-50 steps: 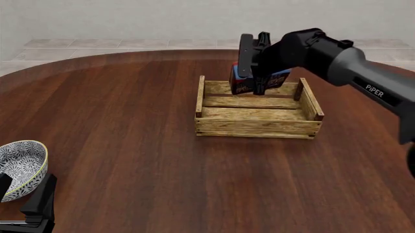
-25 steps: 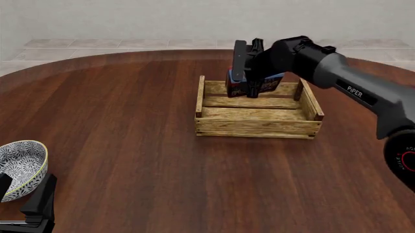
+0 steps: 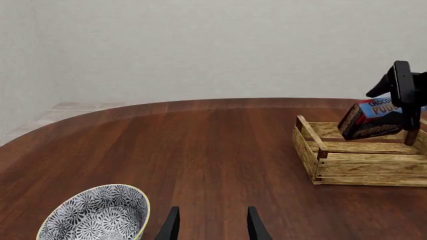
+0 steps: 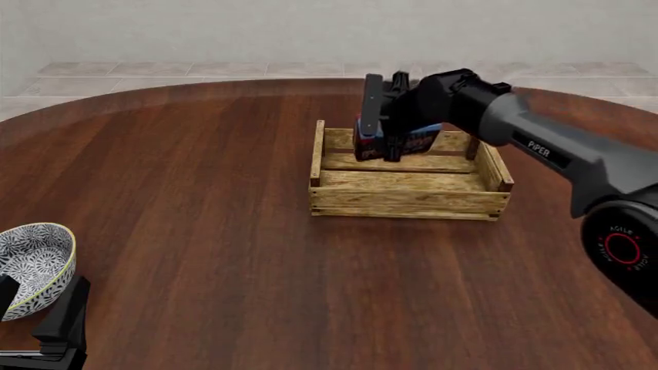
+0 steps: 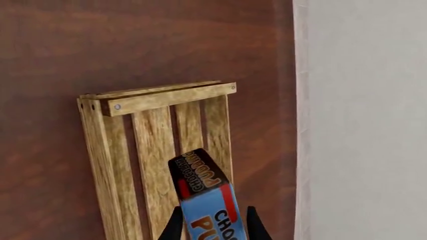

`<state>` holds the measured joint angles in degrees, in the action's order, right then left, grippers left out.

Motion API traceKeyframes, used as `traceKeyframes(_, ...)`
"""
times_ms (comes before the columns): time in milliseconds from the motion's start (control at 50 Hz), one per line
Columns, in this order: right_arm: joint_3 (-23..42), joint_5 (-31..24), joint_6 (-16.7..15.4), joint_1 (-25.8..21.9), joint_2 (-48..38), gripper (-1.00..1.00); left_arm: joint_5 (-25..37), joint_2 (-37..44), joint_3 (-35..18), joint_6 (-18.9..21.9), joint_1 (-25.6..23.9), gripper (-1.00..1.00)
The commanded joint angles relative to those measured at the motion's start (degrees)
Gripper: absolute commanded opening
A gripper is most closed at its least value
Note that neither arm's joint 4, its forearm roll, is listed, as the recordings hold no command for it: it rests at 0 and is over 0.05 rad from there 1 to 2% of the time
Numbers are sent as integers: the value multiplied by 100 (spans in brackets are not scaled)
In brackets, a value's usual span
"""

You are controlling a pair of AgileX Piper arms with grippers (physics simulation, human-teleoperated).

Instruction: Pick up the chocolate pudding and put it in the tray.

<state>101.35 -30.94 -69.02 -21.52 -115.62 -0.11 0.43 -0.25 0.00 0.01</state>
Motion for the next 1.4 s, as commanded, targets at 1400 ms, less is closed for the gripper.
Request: traceKeyframes(1400, -8, 192, 685, -77, -608, -100, 0, 0, 0, 0, 0, 100)
